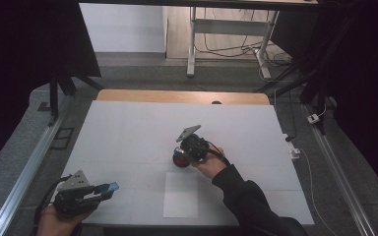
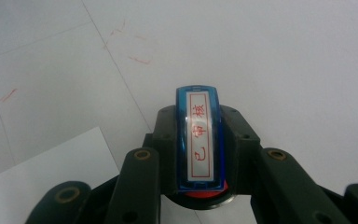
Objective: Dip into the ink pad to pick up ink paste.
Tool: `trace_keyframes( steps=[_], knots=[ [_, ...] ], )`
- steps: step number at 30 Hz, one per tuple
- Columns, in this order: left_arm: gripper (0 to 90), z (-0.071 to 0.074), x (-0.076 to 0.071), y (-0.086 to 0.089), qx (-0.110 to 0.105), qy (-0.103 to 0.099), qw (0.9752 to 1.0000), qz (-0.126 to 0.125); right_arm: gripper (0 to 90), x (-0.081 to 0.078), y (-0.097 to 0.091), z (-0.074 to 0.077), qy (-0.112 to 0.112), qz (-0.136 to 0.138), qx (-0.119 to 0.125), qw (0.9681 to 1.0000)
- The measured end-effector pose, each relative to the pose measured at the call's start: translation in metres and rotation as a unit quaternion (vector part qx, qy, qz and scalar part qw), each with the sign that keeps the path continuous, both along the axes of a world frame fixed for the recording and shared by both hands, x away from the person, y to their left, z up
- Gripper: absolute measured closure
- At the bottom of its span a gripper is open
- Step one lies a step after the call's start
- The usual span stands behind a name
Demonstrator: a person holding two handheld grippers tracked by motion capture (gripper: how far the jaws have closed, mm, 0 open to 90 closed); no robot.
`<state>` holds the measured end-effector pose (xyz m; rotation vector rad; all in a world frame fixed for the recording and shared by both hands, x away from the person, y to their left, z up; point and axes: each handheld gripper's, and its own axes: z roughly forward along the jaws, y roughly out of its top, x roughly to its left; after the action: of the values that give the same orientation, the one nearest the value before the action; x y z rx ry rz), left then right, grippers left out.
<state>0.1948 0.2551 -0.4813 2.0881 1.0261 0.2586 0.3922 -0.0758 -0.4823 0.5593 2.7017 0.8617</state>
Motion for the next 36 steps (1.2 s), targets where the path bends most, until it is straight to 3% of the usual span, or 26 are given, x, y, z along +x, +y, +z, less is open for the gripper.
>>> trace_keyframes(
  steps=[12, 18, 22, 31, 36],
  knots=[
    [68.6, 0.0, 0.0, 0.001, -0.002, 0.001, 1.0, 0.001, 71.0, 0.012, -0.011, -0.003, 0.05, -0.011, 0.047, 0.9976],
    [68.6, 0.0, 0.001, 0.001, -0.004, 0.003, 1.0, 0.002, 71.0, 0.018, -0.017, -0.005, 0.074, -0.019, 0.074, 0.9943],
    [68.7, 0.0, 0.001, 0.001, -0.004, 0.005, 1.0, 0.004, 71.0, 0.017, -0.016, -0.005, 0.07, -0.018, 0.072, 0.9948],
    [68.8, -0.001, 0.003, 0.002, -0.005, 0.014, 0.9998, 0.011, 70.8, 0.006, -0.009, -0.004, 0.028, -0.013, 0.044, 0.9986],
    [68.7, 0.0, 0.003, 0.003, -0.009, 0.011, 0.9998, 0.011, 70.5, 0.007, -0.012, -0.005, 0.031, -0.016, 0.055, 0.9979]
  ],
)
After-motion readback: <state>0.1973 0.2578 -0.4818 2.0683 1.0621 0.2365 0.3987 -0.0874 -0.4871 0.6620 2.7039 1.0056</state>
